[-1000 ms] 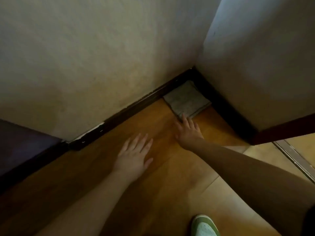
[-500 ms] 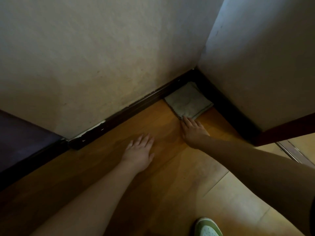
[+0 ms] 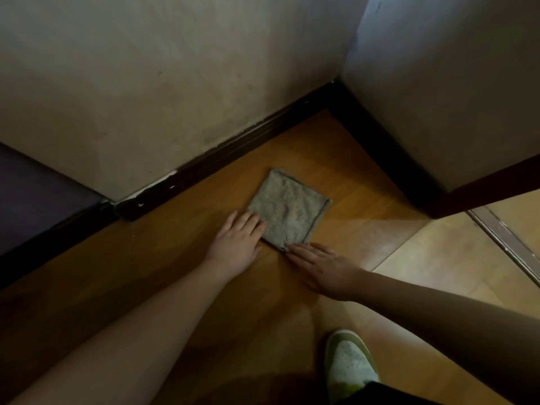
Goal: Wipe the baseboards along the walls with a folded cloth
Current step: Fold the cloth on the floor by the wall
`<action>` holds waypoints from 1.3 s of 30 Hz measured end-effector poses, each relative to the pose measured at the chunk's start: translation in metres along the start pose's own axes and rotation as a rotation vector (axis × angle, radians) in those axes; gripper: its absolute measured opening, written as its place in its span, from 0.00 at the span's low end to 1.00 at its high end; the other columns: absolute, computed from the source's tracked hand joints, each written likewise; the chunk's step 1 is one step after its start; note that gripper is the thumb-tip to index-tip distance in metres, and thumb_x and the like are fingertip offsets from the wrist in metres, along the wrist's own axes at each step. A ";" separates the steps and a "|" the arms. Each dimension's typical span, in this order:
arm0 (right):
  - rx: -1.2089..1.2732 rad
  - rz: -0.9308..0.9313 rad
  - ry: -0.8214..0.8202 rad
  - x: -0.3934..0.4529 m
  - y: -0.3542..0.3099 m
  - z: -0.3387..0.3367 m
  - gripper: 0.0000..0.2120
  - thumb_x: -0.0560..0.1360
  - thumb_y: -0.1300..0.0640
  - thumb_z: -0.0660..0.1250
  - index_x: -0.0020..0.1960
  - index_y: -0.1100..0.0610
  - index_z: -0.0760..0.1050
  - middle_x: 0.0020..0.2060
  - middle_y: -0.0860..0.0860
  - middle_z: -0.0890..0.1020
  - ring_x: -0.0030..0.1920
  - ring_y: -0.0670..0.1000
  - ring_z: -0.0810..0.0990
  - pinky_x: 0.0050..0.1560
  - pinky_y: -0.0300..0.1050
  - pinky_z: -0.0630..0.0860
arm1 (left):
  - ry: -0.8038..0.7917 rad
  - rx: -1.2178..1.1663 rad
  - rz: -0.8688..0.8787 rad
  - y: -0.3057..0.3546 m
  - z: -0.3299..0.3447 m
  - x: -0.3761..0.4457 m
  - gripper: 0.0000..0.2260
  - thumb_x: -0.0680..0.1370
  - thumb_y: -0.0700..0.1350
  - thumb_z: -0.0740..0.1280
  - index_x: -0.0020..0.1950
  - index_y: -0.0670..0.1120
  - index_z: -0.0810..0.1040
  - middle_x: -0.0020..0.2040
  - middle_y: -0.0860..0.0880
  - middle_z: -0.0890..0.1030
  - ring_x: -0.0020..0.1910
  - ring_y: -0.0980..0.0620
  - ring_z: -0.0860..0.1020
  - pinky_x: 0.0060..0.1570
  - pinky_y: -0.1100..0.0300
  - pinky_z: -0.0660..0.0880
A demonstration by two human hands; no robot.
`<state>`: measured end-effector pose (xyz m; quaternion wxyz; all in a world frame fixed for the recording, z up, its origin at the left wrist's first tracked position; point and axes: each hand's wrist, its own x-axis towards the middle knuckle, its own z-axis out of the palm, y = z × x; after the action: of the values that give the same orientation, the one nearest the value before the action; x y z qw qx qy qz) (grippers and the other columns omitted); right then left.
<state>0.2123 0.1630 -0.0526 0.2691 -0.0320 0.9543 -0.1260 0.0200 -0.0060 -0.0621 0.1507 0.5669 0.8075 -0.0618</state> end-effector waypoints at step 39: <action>0.821 0.567 0.515 0.041 0.022 -0.010 0.15 0.80 0.42 0.60 0.63 0.48 0.72 0.48 0.39 0.76 0.44 0.37 0.76 0.33 0.27 0.70 | 0.156 -1.300 -0.652 -0.011 -0.012 0.001 0.13 0.79 0.56 0.66 0.58 0.48 0.76 0.53 0.53 0.78 0.52 0.53 0.77 0.47 0.59 0.75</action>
<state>0.1719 0.1808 -0.0706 0.0411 0.3651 0.8331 -0.4135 0.0071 -0.0053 -0.0516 0.3729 0.0964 0.8171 0.4289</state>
